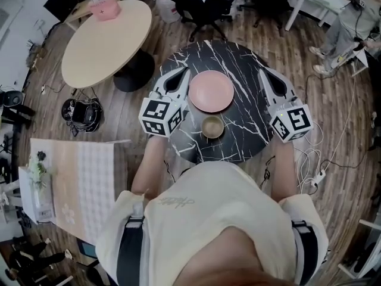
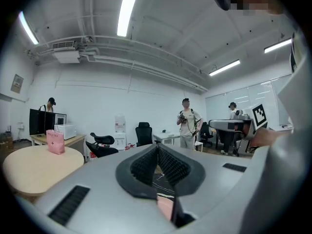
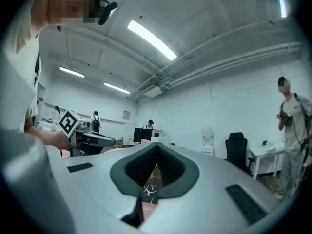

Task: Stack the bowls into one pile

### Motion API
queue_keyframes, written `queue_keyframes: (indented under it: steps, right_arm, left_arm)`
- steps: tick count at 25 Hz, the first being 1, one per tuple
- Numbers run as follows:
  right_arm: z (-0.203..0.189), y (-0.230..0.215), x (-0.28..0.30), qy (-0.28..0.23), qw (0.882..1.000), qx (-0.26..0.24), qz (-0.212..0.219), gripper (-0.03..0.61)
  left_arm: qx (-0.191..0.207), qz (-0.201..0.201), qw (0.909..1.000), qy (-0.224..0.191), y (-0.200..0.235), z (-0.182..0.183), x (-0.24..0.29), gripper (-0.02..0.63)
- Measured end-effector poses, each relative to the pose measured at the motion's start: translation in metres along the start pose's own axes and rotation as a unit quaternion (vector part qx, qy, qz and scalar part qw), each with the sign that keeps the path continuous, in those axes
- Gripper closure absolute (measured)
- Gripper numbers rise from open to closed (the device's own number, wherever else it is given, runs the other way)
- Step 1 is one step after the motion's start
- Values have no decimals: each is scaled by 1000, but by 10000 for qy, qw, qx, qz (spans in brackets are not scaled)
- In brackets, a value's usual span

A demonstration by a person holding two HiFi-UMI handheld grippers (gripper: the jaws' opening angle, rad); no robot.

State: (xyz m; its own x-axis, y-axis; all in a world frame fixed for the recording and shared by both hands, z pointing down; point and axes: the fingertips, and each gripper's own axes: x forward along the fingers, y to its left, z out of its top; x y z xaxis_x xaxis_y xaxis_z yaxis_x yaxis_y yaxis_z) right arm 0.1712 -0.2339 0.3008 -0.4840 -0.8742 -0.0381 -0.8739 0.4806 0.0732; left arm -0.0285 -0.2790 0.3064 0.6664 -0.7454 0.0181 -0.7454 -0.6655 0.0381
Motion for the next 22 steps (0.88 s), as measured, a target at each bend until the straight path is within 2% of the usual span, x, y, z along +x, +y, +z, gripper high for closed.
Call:
queue_keyframes:
  steps: [10, 15, 22]
  right_arm:
    - [18, 3, 13, -237, 9997, -5, 73, 572]
    - [19, 2, 10, -276, 9995, 168, 61, 572]
    - [16, 5, 1, -216, 9997, 121, 32, 572]
  left_arm:
    - [318, 51, 9990, -318, 3, 30, 10, 592]
    - [35, -116, 9990, -427, 2, 35, 14, 592]
    - [175, 6, 9991, -384, 1, 30, 8, 592]
